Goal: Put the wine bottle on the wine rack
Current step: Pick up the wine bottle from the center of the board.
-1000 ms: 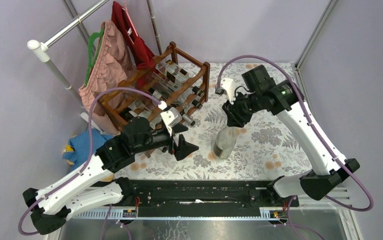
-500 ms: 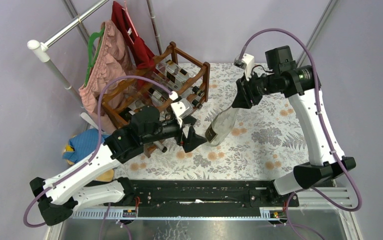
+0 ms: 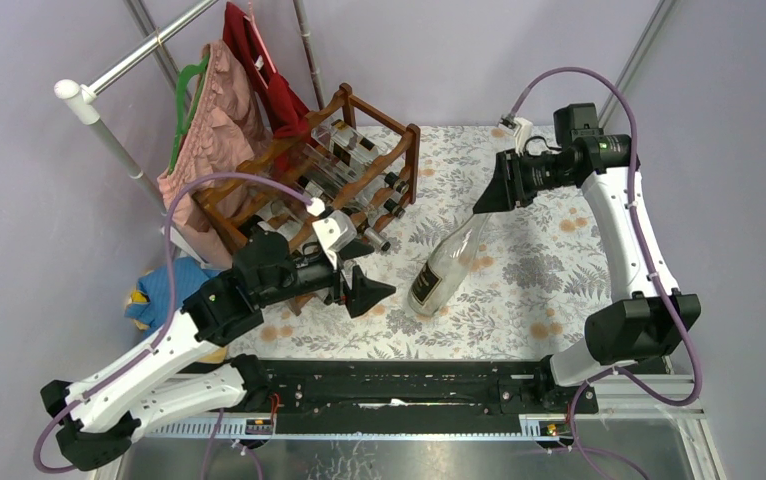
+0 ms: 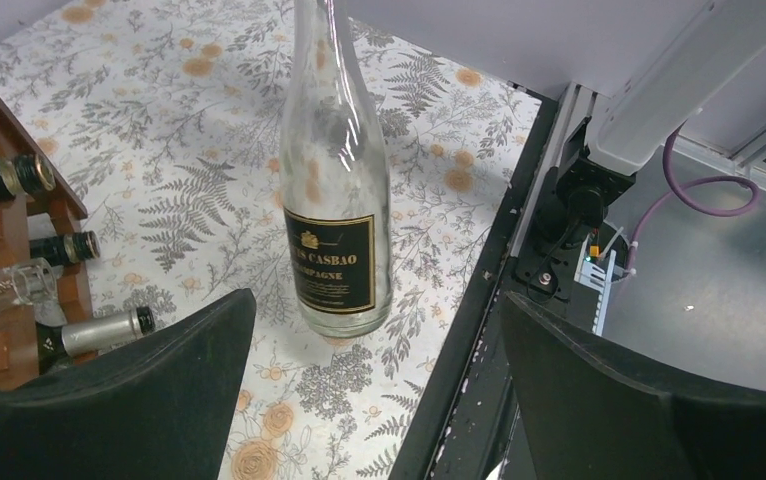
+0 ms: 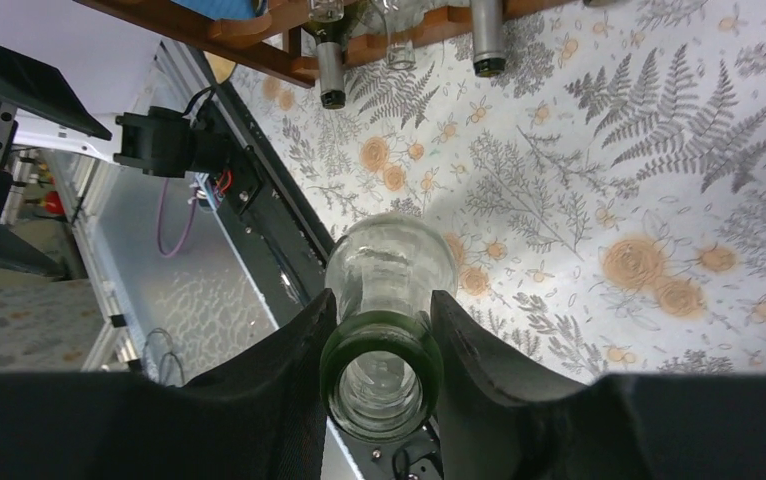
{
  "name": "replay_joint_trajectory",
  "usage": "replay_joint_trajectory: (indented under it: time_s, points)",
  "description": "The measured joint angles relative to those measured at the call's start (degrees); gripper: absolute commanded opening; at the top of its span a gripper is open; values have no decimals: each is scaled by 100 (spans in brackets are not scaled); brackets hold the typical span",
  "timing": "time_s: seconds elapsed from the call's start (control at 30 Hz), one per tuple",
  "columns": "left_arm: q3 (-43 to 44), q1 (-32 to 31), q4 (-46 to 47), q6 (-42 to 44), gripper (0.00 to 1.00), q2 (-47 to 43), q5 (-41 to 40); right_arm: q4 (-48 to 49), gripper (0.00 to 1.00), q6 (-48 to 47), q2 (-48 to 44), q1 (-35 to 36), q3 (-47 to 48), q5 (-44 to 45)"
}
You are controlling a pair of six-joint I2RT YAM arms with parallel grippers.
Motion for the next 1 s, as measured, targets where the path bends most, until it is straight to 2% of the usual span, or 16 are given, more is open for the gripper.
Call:
replay_joint_trajectory:
  time_s: [0.27, 0.47, 0.6, 0.8, 0.9, 1.0]
  points:
    - [-426, 0, 229, -293, 99, 17, 48, 118, 0, -31, -57, -306, -688, -116]
    - [-476, 0, 437, -505, 99, 538, 114, 68, 0, -258, -63, -466, -1023, -107]
    - [-245, 0, 494, -584, 99, 944, 114, -24, 0, -372, -63, -708, -1082, -173]
    - [595, 0, 595, -564, 99, 1956, 114, -17, 0, -533, -59, -1056, -1373, -260]
    - [608, -2, 645, -455, 99, 2262, 125, -9, 0, -566, -52, -1176, -1445, -321]
    - [271, -55, 859, -385, 99, 2258, 177, 31, 0, -586, -52, -1353, -1565, -446]
